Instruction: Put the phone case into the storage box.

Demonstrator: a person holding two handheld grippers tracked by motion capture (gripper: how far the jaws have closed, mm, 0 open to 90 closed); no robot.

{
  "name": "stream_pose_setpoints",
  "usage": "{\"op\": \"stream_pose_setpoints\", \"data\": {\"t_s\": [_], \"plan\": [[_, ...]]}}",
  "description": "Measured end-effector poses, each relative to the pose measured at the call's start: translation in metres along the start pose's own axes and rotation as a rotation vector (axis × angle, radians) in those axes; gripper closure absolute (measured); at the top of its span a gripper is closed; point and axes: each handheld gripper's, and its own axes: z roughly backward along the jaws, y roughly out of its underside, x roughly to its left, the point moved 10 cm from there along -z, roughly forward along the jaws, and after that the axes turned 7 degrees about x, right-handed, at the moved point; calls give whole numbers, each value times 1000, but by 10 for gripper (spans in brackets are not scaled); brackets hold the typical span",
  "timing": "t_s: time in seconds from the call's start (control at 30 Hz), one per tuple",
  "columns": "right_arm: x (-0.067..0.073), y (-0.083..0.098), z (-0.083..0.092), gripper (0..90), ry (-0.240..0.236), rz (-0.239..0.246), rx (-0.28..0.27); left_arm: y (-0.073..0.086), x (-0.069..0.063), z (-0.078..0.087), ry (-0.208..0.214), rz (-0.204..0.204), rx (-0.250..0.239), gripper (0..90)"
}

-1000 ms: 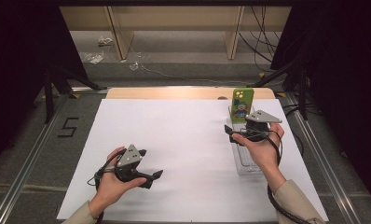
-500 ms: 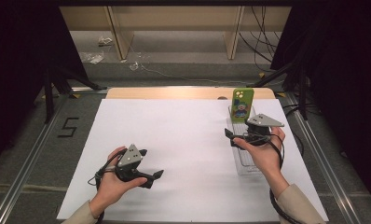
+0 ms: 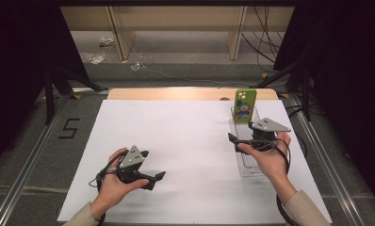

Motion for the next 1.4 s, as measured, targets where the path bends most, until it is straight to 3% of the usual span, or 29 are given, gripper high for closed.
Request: {"op": "stream_pose_setpoints", "data": {"t_s": [1.4], "plan": [[16,29,33,140,-100,67,-47,0,3,2,-8,4,-1,36]]}}
